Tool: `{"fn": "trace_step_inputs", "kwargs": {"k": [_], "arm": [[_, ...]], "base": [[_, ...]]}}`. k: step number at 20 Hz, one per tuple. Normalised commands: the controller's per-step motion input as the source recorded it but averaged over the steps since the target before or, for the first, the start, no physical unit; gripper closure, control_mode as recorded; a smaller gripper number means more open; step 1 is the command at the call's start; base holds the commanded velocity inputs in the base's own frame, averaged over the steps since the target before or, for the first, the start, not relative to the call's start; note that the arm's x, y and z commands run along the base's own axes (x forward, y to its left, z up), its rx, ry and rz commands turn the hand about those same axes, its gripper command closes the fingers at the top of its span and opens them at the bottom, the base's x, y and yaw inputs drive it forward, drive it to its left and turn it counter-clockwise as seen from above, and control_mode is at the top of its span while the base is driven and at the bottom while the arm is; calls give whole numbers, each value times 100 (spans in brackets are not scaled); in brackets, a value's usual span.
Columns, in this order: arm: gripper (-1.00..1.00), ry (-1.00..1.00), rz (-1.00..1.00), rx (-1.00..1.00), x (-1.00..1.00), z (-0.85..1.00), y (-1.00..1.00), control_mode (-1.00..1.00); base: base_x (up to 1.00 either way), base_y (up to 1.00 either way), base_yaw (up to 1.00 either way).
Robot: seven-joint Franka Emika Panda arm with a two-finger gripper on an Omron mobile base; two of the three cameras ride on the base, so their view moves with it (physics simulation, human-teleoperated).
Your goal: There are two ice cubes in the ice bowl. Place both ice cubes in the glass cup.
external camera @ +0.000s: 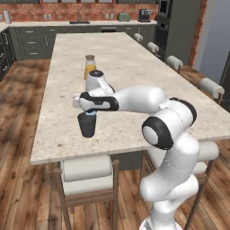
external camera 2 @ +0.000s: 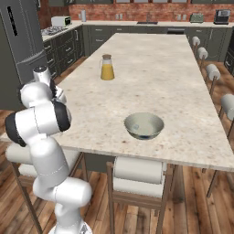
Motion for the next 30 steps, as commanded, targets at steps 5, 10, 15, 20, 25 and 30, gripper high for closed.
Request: {"fn": "trace_step_inputs", "kwargs": {"k": [5,10,15,20,25,30], "arm": [[100,4,0,0,3,-26,3,-100],[100,3,0,0,0,-22,9,-100],[100,1,0,0,8,-20,9,-100],[100,0,0,0,21,-9,9,-100],[100,0,0,0,27,-10,3,-100],[-100,0,0,0,20,-16,1,-100]], "base": [[0,0,0],[0,0,0],[0,0,0],[0,0,0],[0,0,0],[0,0,0]]}}
